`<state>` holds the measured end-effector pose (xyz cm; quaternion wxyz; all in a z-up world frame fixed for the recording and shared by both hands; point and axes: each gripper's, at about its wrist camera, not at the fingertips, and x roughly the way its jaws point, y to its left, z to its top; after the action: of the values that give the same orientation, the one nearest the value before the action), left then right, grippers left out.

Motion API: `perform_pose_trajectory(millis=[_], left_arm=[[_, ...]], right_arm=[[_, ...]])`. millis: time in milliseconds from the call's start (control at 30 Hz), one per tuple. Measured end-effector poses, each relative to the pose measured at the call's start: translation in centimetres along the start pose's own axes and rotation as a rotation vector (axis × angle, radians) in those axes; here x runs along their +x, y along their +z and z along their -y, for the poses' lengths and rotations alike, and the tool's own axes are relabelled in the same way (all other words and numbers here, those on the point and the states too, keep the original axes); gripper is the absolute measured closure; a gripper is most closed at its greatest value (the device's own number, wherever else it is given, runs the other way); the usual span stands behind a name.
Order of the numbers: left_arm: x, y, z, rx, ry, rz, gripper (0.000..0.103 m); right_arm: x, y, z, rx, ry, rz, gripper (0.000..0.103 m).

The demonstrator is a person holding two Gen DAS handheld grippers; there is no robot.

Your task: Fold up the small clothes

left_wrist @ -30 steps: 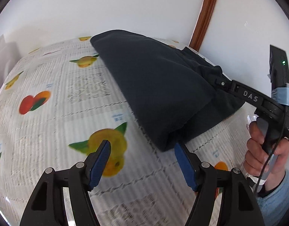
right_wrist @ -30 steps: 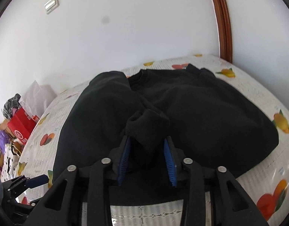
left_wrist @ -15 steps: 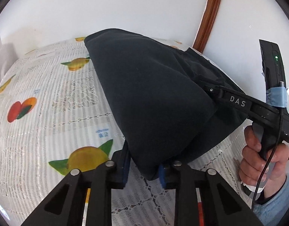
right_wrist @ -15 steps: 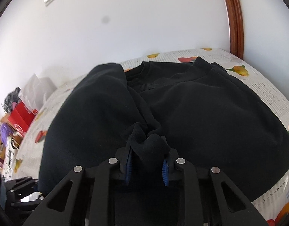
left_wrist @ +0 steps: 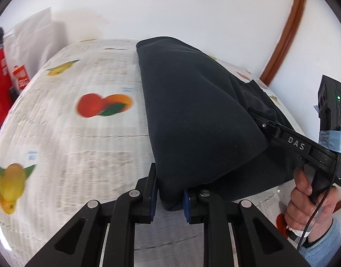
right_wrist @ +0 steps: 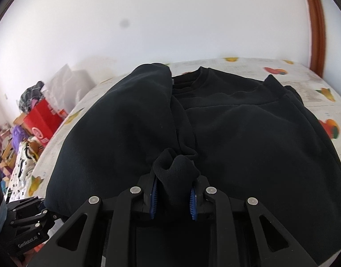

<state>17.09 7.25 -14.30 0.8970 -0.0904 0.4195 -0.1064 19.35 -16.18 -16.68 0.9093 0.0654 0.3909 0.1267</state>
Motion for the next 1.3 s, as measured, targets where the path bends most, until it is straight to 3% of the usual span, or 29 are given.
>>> perform_pose_trajectory(millis=[133, 233, 267, 333, 367, 433, 500, 567, 633, 767, 933, 1033, 1133, 1200, 1267, 1300], left_arm=[[-1.1, -0.5, -1.7, -0.014, 0.002, -0.002, 0.080], [-1.2, -0.5, -1.5, 0.007, -0.011, -0.011, 0.073], [-0.9, -0.3, -1.2, 0.009, -0.018, -0.018, 0.070], [-0.5, 0.1, -0.5, 0.012, -0.061, -0.042, 0.043], [-0.3, 0.3, 0.2, 0.022, -0.093, -0.050, 0.041], [0.1, 0.1, 1.7, 0.045, -0.064, -0.057, 0.032], [1.0, 0.1, 3.6, 0.102, 0.038, -0.061, 0.031], [1.1, -0.1, 4.4, 0.126, 0.098, -0.051, 0.029], [1.2, -0.1, 4.7, 0.124, 0.113, -0.045, 0.029], [1.1, -0.2, 4.5, 0.117, 0.123, -0.046, 0.029], [1.0, -0.2, 4.7, 0.121, 0.127, -0.043, 0.027], [1.2, -0.3, 5.2, 0.137, 0.134, -0.039, 0.026], [1.2, -0.2, 5.4, 0.140, 0.132, -0.042, 0.026], [1.2, -0.2, 5.4, 0.143, 0.113, -0.042, 0.026], [0.8, -0.1, 5.3, 0.139, 0.078, -0.049, 0.026], [0.7, -0.1, 5.2, 0.132, 0.058, -0.053, 0.026]], right_arm=[[0.4, -0.1, -2.3, -0.014, 0.053, -0.025, 0.074], [0.6, 0.1, -2.3, 0.017, 0.072, -0.035, 0.056], [0.8, 0.2, -2.1, 0.039, 0.078, -0.042, 0.055], [1.5, 0.3, -2.2, 0.064, 0.085, -0.051, 0.053], [2.0, 0.6, -2.2, 0.074, 0.085, -0.064, 0.053], [2.4, 0.8, -2.3, 0.087, 0.085, -0.057, 0.051], [2.6, 0.9, -2.6, 0.089, 0.074, -0.044, 0.056], [2.6, 1.0, -2.7, 0.082, 0.070, -0.031, 0.075], [2.2, 1.2, -2.7, 0.054, 0.073, -0.016, 0.086], [-2.8, 1.9, -1.4, 0.007, 0.071, 0.148, 0.091], [-8.0, 0.5, 3.2, 0.108, 0.012, 0.250, 0.091], [-8.1, -1.4, 6.7, 0.181, -0.042, 0.180, 0.091], [-7.0, -2.4, 8.4, 0.223, -0.032, 0.082, 0.088], [-7.2, -2.5, 8.3, 0.200, -0.032, 0.077, 0.080], [-7.4, -1.9, 7.8, 0.167, -0.040, 0.085, 0.060], [-7.4, -1.5, 7.7, 0.149, -0.033, 0.090, 0.059]])
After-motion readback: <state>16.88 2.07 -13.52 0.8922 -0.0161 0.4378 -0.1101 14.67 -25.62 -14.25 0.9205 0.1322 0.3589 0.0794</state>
